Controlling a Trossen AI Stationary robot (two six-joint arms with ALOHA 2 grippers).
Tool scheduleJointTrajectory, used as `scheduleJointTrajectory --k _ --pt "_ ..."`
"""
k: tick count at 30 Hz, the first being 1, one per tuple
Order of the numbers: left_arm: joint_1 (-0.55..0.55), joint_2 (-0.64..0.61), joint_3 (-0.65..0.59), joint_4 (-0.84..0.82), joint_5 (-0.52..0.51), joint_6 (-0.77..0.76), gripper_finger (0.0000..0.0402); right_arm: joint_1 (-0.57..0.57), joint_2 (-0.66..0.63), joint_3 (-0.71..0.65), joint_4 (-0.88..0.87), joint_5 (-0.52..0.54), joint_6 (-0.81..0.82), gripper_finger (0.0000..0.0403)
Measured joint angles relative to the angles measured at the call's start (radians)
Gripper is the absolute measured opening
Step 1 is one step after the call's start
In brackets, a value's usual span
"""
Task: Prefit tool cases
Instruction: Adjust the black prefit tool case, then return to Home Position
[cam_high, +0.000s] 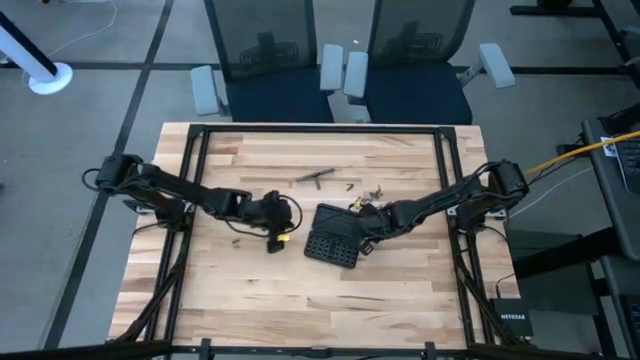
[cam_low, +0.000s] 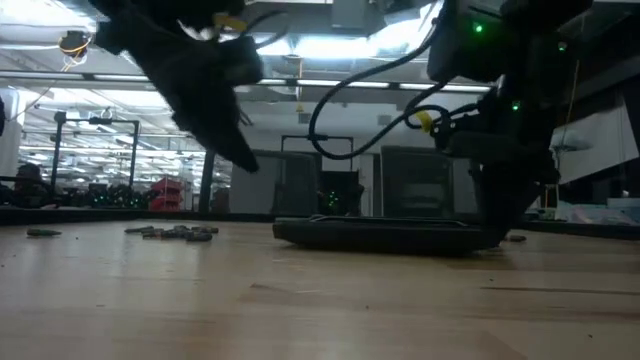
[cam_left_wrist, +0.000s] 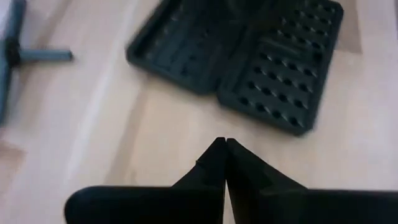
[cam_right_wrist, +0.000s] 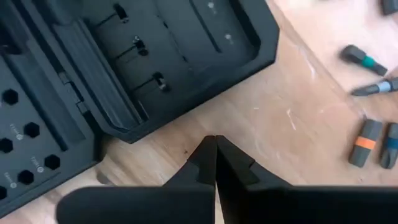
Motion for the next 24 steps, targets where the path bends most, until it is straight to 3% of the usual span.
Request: scheduleJointTrajectory --k 3,10,15,20,24 --pt "-0.039 -0.039 -0.046 0.029 -0.010 -0.059 0.0000 0.002 0.003 -0.001 0.038 0.036 -0.005 0.0000" --pt "-0.111 -0.147 -0.171 0.277 -0.051 -0.220 0.0000 0.000 0.007 -0.002 0.161 0.075 -0.083 0.0000" --pt "-0.155 -0.224 -0.220 0.306 -0.111 -0.286 0.0000 0.000 0.007 -0.002 0.154 0.067 -0.082 0.0000" --pt "-0.200 -0.350 -0.257 0.319 -0.234 -0.321 0.0000 0.000 -0.003 -0.002 0.070 0.049 -0.081 0.0000" --pt "-0.213 -0.485 -0.329 0.421 -0.363 -0.267 0.0000 0.000 -0.056 -0.002 0.015 0.018 -0.079 0.0000"
